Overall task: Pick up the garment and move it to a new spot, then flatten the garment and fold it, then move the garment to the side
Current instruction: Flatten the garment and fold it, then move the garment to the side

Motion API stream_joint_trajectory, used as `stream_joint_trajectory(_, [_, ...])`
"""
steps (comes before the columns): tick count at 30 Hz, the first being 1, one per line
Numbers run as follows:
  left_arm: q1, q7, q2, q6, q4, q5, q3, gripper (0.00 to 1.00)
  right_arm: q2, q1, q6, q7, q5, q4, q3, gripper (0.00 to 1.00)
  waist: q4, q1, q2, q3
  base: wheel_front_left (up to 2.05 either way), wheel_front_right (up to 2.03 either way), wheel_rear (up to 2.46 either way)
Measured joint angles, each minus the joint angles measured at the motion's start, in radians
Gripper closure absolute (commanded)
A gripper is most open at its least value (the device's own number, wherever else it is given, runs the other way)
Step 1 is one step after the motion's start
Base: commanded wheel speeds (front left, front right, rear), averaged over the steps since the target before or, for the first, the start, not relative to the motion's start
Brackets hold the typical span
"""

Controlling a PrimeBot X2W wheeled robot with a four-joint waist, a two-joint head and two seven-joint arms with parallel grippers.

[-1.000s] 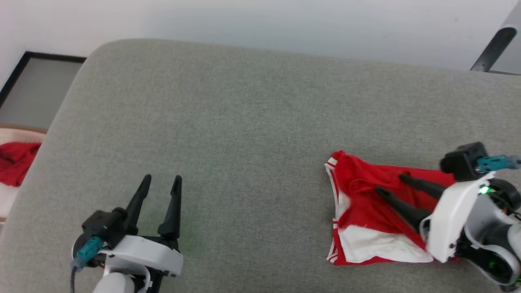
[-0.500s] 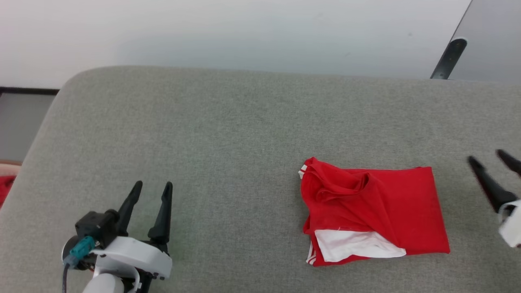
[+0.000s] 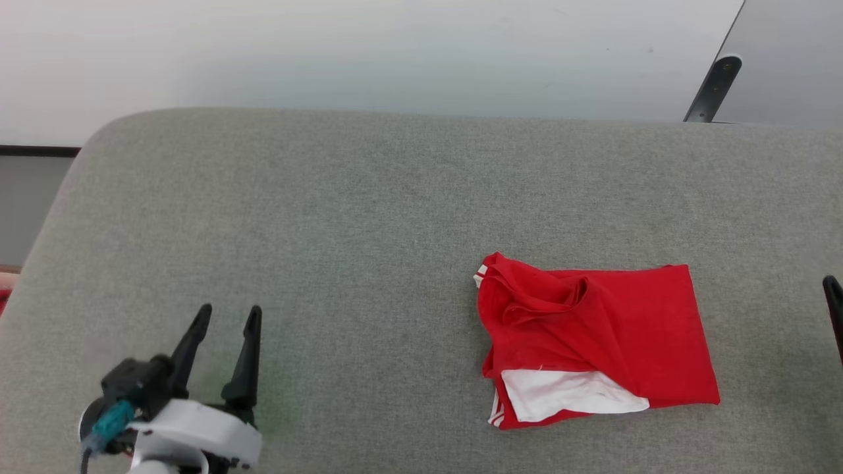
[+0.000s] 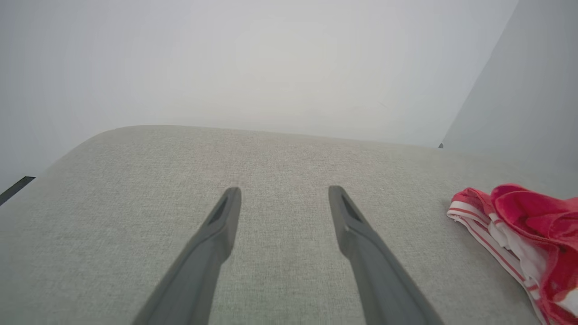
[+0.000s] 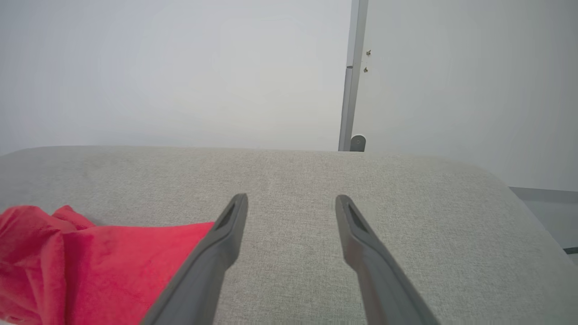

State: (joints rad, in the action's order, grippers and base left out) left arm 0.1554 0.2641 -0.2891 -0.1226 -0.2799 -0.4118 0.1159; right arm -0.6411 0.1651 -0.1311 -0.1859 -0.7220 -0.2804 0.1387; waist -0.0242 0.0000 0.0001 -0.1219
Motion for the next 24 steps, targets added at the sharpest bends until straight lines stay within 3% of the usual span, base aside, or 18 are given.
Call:
stream_joint_trajectory(10, [-0.135,0.000,0.010,0.044,0.139,0.025,-0.036,0.00,0.053,-0.132,0.000,-0.016,0.048,0.069,-0.107,0.00,-0.003,0.0000,0.0000,0.009,0.00,0.00,0.00])
stream_joint_trajectory(24, [-0.176,-0.009,0.009,0.064,0.183,0.026,-0.029,0.00,0.098,-0.182,0.000,0.047,0.072,0.140,-0.176,0.00,-0.001,0.0000,0.0000,0.034,0.00,0.00,0.00])
